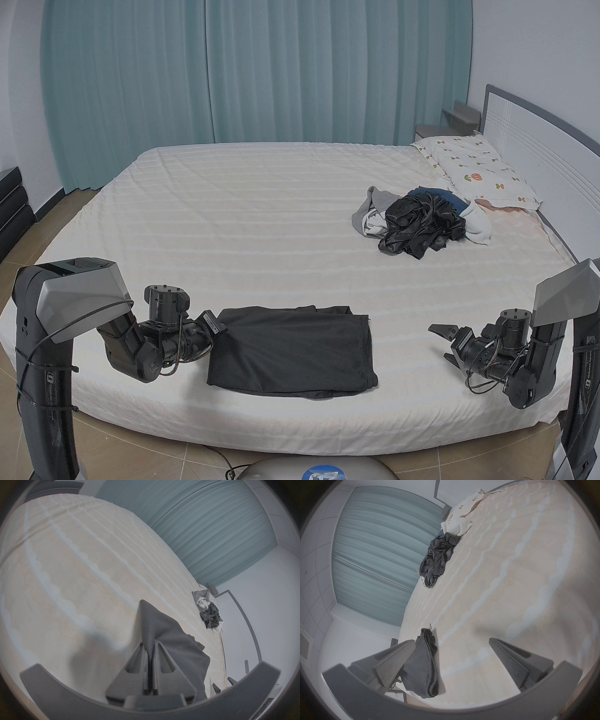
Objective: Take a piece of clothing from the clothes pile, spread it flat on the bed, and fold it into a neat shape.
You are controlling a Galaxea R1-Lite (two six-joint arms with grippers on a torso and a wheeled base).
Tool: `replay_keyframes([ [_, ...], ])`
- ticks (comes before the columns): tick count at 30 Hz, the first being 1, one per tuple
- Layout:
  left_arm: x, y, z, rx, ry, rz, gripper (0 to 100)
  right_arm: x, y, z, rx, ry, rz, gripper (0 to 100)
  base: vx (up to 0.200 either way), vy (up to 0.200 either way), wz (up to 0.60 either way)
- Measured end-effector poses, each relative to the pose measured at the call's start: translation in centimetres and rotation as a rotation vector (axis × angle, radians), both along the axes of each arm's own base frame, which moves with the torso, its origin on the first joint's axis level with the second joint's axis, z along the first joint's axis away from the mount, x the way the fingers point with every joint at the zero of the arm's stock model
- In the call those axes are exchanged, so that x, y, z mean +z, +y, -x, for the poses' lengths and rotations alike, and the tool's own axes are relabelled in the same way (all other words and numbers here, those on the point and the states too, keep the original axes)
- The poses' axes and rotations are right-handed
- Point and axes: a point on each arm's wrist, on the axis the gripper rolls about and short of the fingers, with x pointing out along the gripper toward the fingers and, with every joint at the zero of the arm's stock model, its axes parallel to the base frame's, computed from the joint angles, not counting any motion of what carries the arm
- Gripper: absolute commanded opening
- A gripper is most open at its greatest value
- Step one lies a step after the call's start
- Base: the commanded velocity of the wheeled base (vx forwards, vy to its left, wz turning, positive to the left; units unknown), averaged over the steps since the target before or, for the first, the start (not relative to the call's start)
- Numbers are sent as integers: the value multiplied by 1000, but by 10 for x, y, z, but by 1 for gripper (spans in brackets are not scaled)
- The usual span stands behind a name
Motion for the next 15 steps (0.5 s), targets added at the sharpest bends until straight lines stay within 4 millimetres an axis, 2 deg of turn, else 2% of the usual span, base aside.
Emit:
replay_keyframes([
  [15, -1, 11, 2, 36, 18, 12, 0, 0, 1, 0, 3, 2, 0, 100, 0, 200, 0],
])
